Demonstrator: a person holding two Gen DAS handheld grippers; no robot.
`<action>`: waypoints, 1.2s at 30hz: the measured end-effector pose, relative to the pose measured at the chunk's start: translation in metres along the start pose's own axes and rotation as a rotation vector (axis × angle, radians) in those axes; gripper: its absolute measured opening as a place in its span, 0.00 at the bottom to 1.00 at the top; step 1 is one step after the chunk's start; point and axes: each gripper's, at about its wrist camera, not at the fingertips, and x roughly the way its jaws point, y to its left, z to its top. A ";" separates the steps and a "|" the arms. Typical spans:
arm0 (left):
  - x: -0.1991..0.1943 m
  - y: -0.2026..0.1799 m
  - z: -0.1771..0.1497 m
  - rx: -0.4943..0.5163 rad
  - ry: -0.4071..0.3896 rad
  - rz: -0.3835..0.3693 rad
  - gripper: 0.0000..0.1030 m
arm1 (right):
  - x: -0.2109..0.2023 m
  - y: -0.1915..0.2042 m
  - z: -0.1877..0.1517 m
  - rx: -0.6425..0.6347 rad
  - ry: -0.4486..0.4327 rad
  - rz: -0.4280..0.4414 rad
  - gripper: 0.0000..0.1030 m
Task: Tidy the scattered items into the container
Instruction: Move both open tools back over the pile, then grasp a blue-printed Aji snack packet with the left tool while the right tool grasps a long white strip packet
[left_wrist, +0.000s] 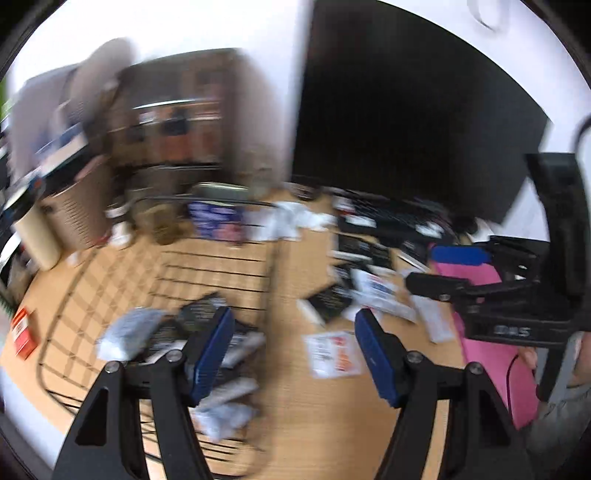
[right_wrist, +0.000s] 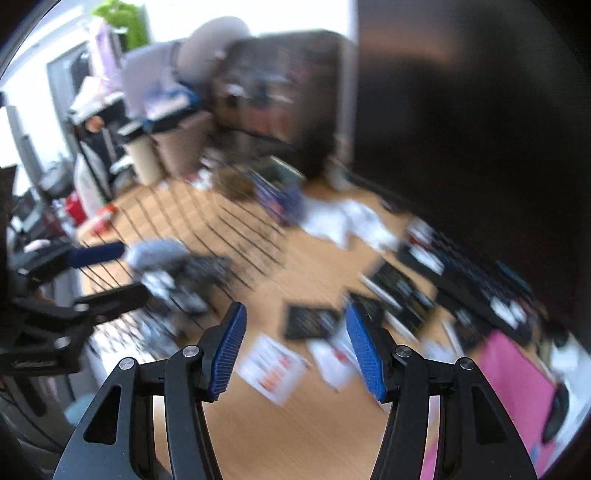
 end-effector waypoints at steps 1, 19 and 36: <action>0.003 -0.011 -0.001 0.012 0.003 -0.029 0.70 | -0.001 -0.009 -0.009 0.020 0.012 -0.011 0.55; 0.134 -0.062 -0.016 0.096 0.238 -0.010 0.70 | 0.064 -0.128 -0.096 0.262 0.151 -0.035 0.55; 0.185 -0.050 0.002 0.097 0.288 0.045 0.70 | 0.129 -0.137 -0.031 0.142 0.188 -0.120 0.55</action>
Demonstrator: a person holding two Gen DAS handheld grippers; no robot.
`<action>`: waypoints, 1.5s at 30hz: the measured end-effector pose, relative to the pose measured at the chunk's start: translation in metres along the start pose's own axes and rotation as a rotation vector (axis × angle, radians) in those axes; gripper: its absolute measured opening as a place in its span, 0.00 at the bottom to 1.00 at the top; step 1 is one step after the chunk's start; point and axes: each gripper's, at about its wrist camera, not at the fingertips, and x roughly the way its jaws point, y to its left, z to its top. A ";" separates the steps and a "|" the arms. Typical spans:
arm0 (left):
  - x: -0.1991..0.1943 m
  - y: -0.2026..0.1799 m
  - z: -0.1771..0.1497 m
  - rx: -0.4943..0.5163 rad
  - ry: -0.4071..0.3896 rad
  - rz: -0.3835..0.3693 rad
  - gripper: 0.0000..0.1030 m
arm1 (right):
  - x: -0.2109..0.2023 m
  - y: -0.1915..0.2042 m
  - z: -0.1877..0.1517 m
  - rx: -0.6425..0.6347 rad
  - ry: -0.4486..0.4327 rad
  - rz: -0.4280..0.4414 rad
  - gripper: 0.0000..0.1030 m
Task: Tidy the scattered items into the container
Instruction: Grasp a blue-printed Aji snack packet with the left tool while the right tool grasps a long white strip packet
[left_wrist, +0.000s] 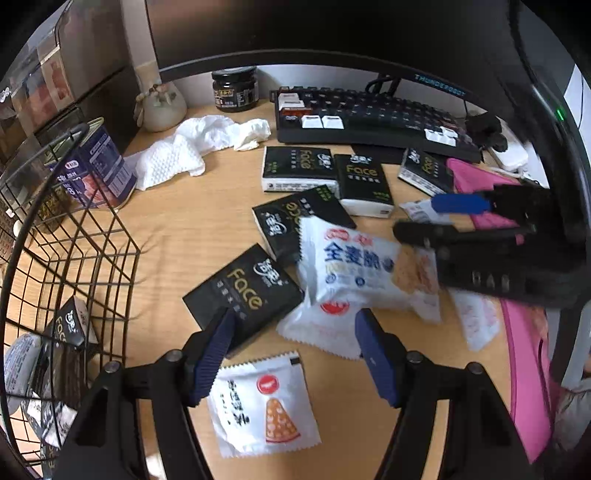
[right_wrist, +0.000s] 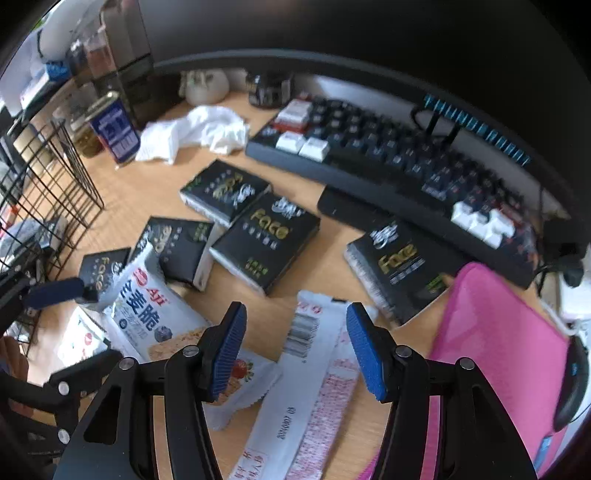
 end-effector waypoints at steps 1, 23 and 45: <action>0.000 0.000 0.000 0.002 0.000 0.005 0.70 | -0.001 0.004 -0.002 -0.016 0.002 -0.008 0.55; -0.033 -0.034 -0.025 0.068 -0.030 -0.010 0.70 | -0.037 0.000 -0.075 0.063 -0.009 0.076 0.55; -0.002 -0.055 -0.027 0.137 0.045 0.016 0.40 | -0.029 -0.009 -0.076 0.125 -0.047 0.076 0.55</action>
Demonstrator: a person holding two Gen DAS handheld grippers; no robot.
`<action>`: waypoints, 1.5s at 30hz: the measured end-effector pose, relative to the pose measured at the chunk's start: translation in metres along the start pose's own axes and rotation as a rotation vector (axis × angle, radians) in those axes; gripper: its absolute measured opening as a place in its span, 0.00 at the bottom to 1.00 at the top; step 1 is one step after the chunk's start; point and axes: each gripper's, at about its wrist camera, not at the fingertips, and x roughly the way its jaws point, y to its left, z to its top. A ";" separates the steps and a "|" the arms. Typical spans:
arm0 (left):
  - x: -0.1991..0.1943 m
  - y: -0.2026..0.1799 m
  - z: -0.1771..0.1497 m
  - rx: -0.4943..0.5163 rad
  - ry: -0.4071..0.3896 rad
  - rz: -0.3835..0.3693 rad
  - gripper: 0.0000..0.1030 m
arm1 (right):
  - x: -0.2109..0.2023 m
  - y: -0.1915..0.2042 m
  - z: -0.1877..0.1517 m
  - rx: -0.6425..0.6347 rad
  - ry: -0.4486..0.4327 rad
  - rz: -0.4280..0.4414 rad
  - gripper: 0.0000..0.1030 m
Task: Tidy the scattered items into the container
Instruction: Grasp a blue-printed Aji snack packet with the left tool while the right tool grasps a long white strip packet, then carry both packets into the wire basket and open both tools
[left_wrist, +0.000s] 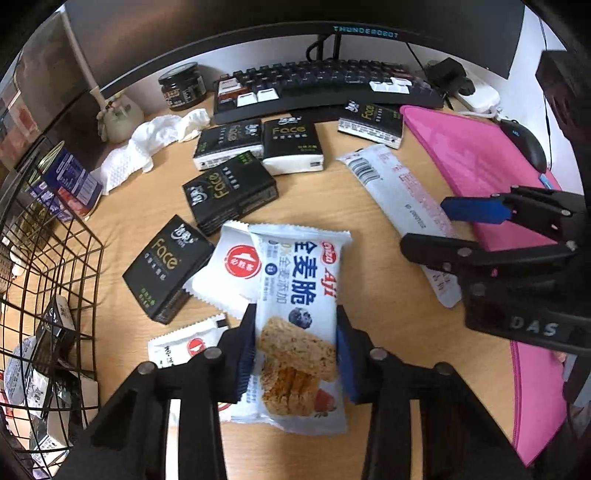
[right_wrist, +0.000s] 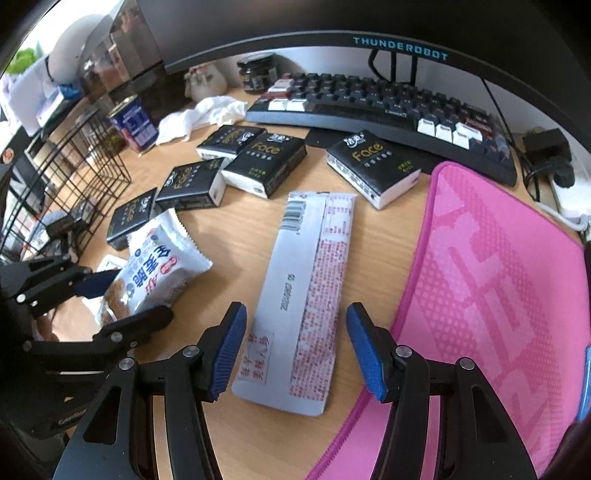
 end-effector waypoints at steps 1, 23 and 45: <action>-0.002 0.003 0.000 -0.005 -0.006 -0.004 0.40 | 0.001 0.003 0.001 -0.006 -0.006 -0.017 0.55; -0.061 0.033 -0.009 -0.049 -0.116 0.007 0.40 | -0.027 0.010 0.001 0.039 -0.064 -0.047 0.37; -0.175 0.198 -0.066 -0.373 -0.294 0.189 0.40 | -0.083 0.213 0.065 -0.254 -0.181 0.211 0.37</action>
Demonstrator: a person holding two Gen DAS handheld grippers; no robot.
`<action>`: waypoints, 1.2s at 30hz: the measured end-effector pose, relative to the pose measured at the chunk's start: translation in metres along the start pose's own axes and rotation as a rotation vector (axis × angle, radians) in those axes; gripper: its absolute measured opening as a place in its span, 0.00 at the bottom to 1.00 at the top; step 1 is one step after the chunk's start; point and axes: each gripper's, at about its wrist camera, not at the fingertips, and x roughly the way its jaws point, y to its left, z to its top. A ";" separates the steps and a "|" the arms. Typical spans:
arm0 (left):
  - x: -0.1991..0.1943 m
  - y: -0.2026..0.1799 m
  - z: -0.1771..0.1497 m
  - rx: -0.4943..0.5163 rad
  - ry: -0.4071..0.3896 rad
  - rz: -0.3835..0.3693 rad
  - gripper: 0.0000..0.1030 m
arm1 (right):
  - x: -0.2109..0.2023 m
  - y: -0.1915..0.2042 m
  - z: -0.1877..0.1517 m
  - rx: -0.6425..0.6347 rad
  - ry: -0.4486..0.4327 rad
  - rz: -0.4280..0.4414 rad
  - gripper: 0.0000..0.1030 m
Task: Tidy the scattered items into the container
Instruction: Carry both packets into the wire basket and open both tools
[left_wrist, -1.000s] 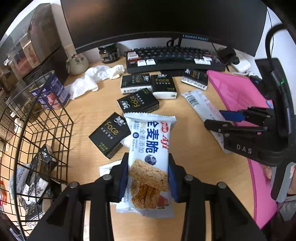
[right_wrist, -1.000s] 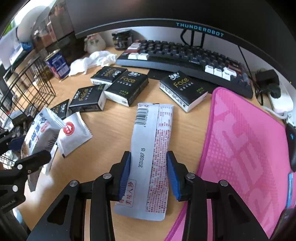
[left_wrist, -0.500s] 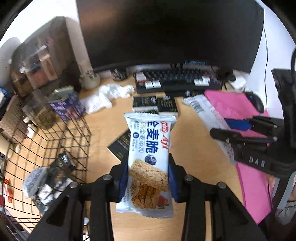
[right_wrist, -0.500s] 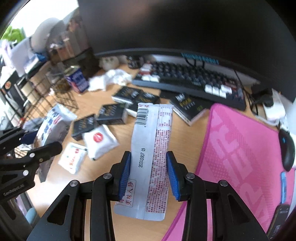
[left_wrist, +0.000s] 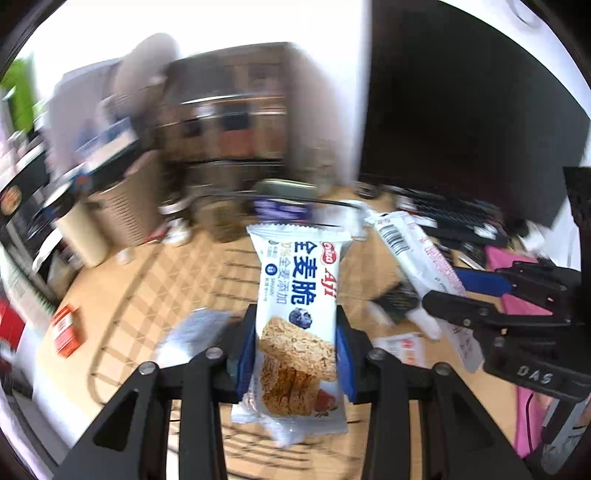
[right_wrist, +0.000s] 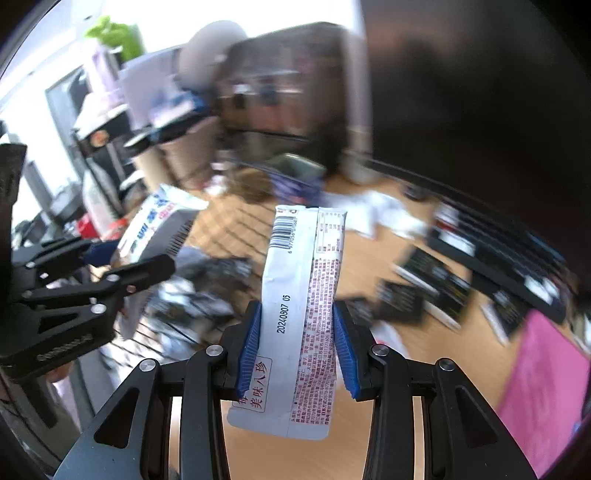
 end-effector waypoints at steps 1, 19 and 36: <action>0.000 0.013 0.000 -0.025 -0.001 0.014 0.40 | 0.005 0.011 0.008 -0.016 -0.002 0.014 0.37; 0.024 0.051 -0.005 -0.085 0.022 0.024 0.40 | 0.072 0.069 0.029 -0.109 0.077 0.102 0.37; 0.016 0.052 -0.003 -0.098 -0.017 0.006 0.46 | 0.069 0.069 0.028 -0.100 0.050 0.110 0.43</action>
